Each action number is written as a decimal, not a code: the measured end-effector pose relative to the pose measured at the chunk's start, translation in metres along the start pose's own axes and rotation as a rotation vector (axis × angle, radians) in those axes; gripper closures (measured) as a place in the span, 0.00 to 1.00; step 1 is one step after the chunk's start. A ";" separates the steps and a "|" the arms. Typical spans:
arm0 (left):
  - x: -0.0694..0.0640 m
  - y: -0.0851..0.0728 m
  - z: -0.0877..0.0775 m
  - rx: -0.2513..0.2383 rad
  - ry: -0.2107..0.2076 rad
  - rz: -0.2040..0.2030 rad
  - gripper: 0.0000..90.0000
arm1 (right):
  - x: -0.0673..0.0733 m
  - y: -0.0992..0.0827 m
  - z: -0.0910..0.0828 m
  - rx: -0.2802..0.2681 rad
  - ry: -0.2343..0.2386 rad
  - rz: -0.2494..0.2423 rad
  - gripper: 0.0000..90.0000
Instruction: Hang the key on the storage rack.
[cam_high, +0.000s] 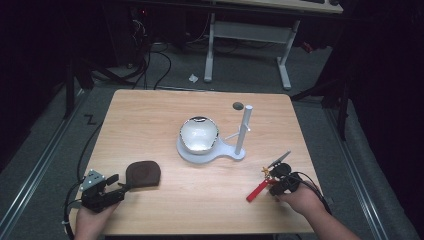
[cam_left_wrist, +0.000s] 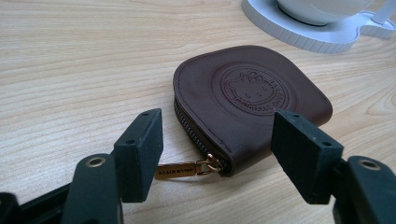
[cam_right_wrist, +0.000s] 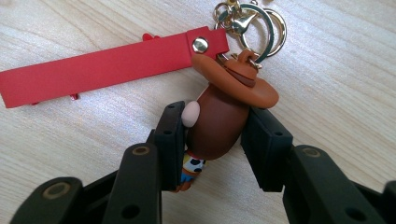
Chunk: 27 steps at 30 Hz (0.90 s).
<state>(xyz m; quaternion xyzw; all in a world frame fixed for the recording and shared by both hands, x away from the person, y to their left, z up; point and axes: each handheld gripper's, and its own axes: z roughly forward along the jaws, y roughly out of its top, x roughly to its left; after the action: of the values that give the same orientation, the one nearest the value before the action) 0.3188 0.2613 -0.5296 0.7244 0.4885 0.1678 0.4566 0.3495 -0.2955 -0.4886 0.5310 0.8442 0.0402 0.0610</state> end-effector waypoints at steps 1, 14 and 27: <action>0.000 0.000 0.000 0.000 -0.001 -0.001 0.38 | 0.000 0.000 0.000 0.000 0.001 -0.003 0.68; 0.001 0.000 0.000 0.001 -0.001 -0.002 0.38 | 0.005 0.000 -0.021 -0.006 0.042 -0.062 0.69; 0.000 0.000 0.000 0.000 -0.003 -0.001 0.38 | 0.004 -0.001 -0.061 -0.033 0.066 -0.090 0.69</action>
<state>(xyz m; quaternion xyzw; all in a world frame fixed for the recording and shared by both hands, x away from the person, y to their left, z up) 0.3188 0.2614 -0.5298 0.7244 0.4883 0.1664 0.4572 0.3379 -0.2926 -0.4286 0.4897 0.8680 0.0690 0.0438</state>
